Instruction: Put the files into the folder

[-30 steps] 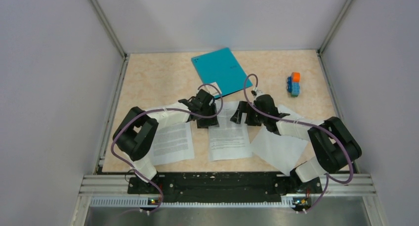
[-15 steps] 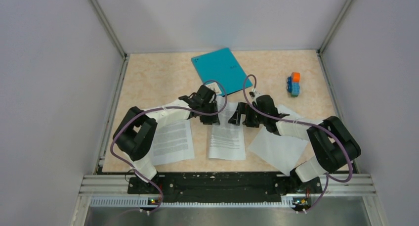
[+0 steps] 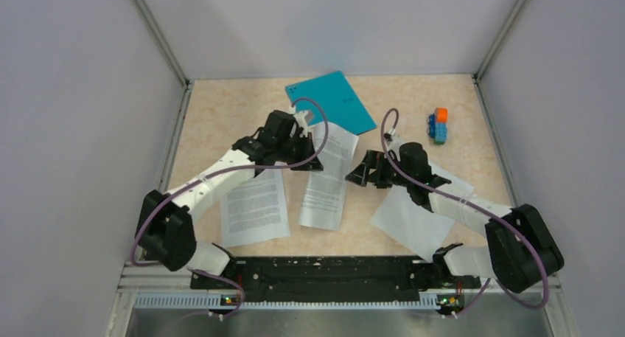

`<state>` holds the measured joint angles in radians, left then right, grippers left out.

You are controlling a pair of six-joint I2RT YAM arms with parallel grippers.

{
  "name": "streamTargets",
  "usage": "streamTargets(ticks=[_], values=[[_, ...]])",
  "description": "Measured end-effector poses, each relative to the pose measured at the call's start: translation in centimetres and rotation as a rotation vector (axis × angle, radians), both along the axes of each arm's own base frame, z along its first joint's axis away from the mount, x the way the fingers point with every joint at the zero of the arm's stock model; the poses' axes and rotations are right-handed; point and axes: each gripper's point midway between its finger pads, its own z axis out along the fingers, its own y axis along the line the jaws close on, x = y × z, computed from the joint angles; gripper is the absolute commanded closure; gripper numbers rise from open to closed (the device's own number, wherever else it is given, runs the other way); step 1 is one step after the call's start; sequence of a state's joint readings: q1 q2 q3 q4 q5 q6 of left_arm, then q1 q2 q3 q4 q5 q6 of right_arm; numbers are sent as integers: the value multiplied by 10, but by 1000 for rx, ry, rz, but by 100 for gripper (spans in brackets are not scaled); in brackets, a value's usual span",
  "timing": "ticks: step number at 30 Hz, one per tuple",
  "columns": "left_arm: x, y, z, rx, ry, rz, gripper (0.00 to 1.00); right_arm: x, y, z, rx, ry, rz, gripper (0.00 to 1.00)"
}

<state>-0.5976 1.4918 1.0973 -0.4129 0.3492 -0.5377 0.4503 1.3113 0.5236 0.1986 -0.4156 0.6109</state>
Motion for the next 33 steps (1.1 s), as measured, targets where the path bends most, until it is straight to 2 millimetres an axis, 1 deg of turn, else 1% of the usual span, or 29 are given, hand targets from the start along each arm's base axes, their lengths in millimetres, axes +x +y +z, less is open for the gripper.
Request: streamTargets(ticks=[4, 7, 9, 12, 15, 17, 19, 21, 23, 25, 26, 27, 29, 30, 31, 33], values=[[-3, 7, 55, -109, -108, -45, 100, 7, 3, 52, 104, -152, 15, 1], [-8, 13, 92, -194, -173, -71, 100, 5, 11, 93, 203, -264, 61, 1], [-13, 19, 113, -247, -208, -81, 100, 2, 15, 111, 255, -311, 90, 1], [-17, 26, 138, -315, -247, -86, 100, -4, 21, 136, 327, -365, 132, 1], [-21, 30, 157, -371, -274, -93, 100, -7, 26, 156, 380, -396, 167, 1], [-25, 30, 167, -403, -279, -102, 100, -8, 30, 173, 424, -427, 192, 1], [-28, 29, 173, -429, -282, -115, 100, -7, 34, 183, 454, -446, 210, 1], [-30, 28, 177, -449, -279, -126, 100, -6, 39, 189, 481, -451, 228, 1], [-31, 28, 180, -460, -277, -129, 100, -6, 42, 191, 502, -442, 239, 3], [-32, 29, 181, -468, -267, -128, 100, -6, 46, 193, 521, -433, 249, 8], [-31, 30, 181, -468, -265, -123, 100, -7, 47, 193, 529, -429, 254, 13], [-30, 31, 181, -469, -264, -117, 100, -8, 48, 195, 539, -426, 259, 21], [-28, 32, 181, -467, -265, -110, 100, -10, 49, 199, 553, -429, 263, 43], [-27, 34, 180, -466, -265, -105, 100, -10, 49, 200, 559, -428, 264, 51], [-27, 34, 180, -464, -263, -102, 100, -11, 50, 201, 566, -424, 264, 58], [-26, 35, 179, -463, -260, -98, 100, -13, 52, 202, 573, -415, 266, 68]])
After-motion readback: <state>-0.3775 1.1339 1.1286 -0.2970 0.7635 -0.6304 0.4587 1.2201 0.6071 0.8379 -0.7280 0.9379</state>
